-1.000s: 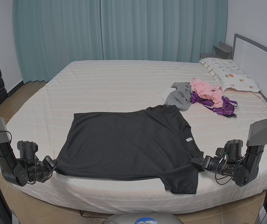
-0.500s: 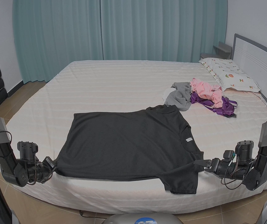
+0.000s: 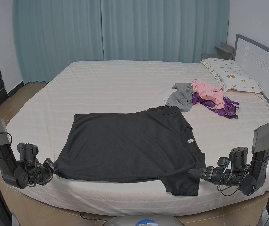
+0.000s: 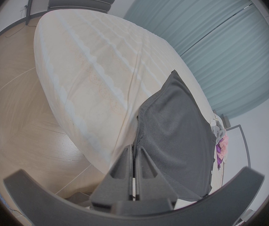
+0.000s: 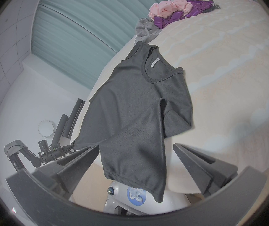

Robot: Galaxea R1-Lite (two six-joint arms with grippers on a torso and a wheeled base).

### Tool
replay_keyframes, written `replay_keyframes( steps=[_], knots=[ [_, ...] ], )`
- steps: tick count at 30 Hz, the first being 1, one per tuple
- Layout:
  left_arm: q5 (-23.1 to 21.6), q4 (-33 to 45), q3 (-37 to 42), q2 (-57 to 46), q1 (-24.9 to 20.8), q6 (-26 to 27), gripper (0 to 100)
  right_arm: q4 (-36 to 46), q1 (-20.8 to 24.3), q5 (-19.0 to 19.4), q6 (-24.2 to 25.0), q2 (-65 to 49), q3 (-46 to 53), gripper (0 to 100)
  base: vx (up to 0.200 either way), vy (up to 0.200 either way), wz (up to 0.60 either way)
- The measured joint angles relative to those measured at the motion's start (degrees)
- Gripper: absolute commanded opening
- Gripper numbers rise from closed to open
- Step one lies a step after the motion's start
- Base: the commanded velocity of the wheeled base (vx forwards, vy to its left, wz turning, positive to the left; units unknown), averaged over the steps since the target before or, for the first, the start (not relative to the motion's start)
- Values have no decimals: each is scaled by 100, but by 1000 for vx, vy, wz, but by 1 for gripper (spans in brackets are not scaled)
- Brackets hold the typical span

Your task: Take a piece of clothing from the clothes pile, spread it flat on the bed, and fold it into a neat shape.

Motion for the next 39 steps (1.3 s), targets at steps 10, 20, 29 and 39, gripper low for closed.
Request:
replay_keyframes(
  steps=[10,20,29,39],
  knots=[
    [-6,0,0,2,0,-5,0,13,56,-15,-9,200,-350,100,0,0,0],
    [-2,1,-5,2,0,-2,0,9,96,-176,-191,245,-238,0,0,0,0],
    [0,15,17,-9,0,1,0,2,-50,-285,-430,154,39,0,0,0,0],
    [2,15,132,-91,-11,69,0,-44,-345,49,-439,-315,555,0,0,0,0]
  ],
)
